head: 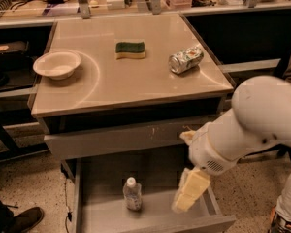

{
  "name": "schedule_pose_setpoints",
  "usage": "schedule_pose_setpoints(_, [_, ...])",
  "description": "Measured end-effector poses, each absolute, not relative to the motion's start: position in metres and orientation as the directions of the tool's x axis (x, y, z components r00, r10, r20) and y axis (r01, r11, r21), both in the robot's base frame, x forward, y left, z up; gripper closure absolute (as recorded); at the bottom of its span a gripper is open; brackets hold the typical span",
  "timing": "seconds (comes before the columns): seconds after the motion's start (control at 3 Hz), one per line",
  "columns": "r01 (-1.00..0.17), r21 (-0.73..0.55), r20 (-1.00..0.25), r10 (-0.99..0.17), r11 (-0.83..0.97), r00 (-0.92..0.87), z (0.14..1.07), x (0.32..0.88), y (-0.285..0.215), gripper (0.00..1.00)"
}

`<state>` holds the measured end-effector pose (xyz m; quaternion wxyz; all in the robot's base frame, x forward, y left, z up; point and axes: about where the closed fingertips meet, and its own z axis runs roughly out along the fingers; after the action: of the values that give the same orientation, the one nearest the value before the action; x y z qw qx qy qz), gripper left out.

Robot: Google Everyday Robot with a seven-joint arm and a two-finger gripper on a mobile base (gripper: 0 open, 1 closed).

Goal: Pick blue plastic bottle from middle drawer and place on counter

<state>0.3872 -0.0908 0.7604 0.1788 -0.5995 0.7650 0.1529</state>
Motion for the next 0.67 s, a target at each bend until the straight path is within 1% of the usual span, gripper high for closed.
schedule_pose_setpoints(0.33, [-0.967, 0.042, -0.541, -0.808, 0.251, -0.233, 0.7105, 0.3948, -0.0509, 0.00])
schedule_pose_setpoints(0.67, [-0.967, 0.042, -0.541, -0.808, 0.251, -0.233, 0.7104, 0.3948, -0.0509, 0.00])
